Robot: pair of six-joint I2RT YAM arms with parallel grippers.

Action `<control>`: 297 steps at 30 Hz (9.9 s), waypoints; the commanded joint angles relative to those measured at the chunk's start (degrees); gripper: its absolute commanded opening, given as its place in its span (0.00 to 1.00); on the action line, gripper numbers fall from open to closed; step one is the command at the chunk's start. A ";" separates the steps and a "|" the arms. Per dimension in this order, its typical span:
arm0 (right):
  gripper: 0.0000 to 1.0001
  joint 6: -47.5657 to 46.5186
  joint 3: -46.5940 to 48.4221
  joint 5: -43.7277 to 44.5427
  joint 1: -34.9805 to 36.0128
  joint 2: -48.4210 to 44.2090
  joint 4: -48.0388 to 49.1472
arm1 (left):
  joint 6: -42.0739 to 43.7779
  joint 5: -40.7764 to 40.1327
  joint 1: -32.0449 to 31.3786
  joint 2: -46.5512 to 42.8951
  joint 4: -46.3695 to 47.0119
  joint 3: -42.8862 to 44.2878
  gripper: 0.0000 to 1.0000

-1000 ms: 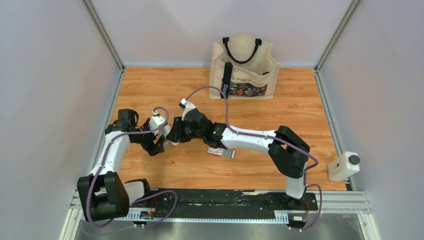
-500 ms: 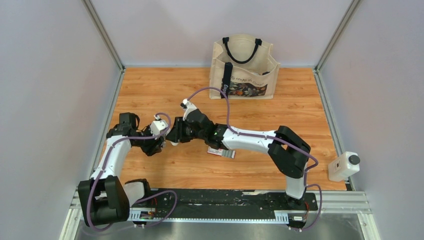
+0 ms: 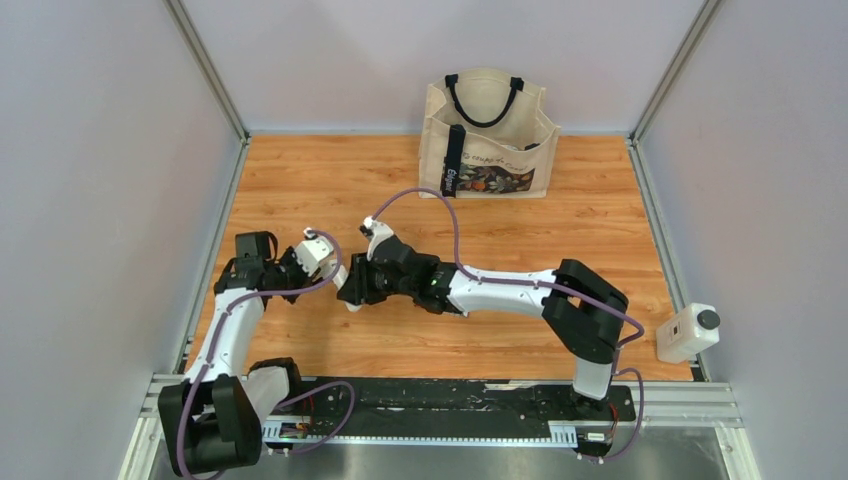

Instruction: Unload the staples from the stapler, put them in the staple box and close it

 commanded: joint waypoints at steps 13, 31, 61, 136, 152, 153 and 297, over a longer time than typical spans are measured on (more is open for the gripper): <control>0.00 -12.78 -5.50 15.00 13.68 -4.20 -3.08 | 3.94 -10.29 -5.17 -8.80 19.53 -8.37 0.22; 0.01 -17.44 5.39 22.84 9.91 -3.59 -9.66 | 0.25 7.18 -5.97 -10.38 -5.24 2.70 0.59; 0.22 -20.43 30.08 17.65 4.98 22.86 -26.01 | -33.67 -7.91 -5.97 -9.60 3.63 15.88 0.83; 0.84 -49.34 9.87 -3.36 -20.77 0.01 -35.16 | -28.92 -23.66 -34.00 0.88 7.32 8.14 0.92; 0.75 -53.47 17.61 2.97 -16.64 8.01 -39.90 | -34.99 -16.64 -25.22 0.60 6.27 11.92 0.91; 0.74 -53.65 17.87 3.23 -16.64 8.36 -39.99 | -35.08 -16.28 -24.08 0.77 5.75 12.27 0.92; 0.01 -6.90 -30.02 27.58 11.22 -31.09 -4.84 | 3.14 -8.45 -25.91 18.45 21.21 13.33 0.15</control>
